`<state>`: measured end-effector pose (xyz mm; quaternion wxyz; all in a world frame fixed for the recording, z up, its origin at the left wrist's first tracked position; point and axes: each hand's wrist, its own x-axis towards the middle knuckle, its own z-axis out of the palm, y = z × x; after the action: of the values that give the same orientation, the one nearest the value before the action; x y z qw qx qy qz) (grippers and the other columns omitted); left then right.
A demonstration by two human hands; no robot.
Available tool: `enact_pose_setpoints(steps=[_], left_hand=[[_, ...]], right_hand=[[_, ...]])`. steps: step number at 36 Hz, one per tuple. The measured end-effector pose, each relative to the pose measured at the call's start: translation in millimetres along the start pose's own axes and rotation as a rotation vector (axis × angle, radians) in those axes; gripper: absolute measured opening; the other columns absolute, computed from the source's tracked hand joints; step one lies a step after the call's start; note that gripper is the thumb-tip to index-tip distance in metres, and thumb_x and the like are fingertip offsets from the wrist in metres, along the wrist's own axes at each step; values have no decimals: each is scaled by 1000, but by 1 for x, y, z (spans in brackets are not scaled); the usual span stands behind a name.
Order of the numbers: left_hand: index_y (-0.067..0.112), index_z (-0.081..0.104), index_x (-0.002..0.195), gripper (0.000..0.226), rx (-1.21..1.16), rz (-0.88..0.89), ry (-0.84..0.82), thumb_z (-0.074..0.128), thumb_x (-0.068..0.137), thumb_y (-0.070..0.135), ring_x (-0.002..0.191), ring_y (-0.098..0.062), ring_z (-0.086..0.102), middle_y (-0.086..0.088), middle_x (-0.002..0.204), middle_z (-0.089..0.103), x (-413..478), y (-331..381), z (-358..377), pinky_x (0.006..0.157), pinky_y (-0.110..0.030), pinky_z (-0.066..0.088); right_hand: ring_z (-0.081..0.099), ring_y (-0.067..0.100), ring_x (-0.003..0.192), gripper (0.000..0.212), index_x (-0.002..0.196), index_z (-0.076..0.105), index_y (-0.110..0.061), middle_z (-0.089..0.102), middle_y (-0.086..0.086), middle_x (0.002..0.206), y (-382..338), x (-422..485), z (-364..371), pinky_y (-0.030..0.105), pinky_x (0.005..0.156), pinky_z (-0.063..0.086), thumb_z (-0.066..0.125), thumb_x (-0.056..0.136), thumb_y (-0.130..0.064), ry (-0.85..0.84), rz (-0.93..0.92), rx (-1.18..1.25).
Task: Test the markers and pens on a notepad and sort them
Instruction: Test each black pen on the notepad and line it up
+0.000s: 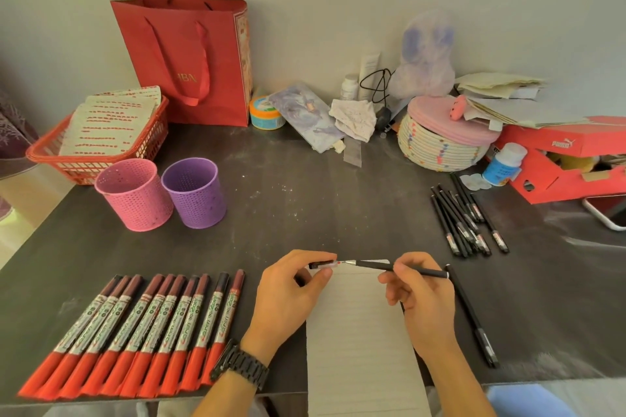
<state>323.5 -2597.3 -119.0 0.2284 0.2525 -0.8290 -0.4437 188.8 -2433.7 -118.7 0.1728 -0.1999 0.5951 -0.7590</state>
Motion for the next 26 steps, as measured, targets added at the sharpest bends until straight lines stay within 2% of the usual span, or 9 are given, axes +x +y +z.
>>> enact_pose_setpoints(steps=[10, 15, 20, 26], left_hand=[[54, 64, 102, 29, 4, 10, -15, 72, 89, 29, 86, 0, 62, 28, 106, 64, 1, 1, 1, 74, -7, 46], [55, 64, 101, 30, -2, 26, -15, 72, 88, 29, 86, -2, 63, 28, 105, 64, 2, 1, 2, 73, -8, 47], [49, 71, 102, 28, -20, 23, -6, 75, 87, 26, 81, -4, 63, 28, 102, 66, 2, -2, 3, 70, -12, 47], [47, 72, 105, 27, -5, 38, -24, 74, 87, 28, 82, -3, 63, 28, 100, 66, 2, -3, 3, 69, -12, 48]], right_hand=[[59, 23, 50, 35, 78, 68, -18, 70, 22, 70, 0, -1, 2, 27, 48, 49, 54, 95, 10, -3, -9, -42], [59, 22, 49, 21, 84, 66, -8, 71, 21, 69, 1, -2, 3, 25, 47, 50, 57, 95, 7, 10, -10, -73], [58, 21, 49, 21, 83, 66, -11, 72, 20, 70, 2, -2, 3, 25, 47, 49, 58, 95, 4, 8, 0, -108], [59, 19, 50, 11, 89, 67, -7, 74, 15, 72, 3, -2, 5, 23, 50, 50, 62, 95, 1, -27, -23, -209]])
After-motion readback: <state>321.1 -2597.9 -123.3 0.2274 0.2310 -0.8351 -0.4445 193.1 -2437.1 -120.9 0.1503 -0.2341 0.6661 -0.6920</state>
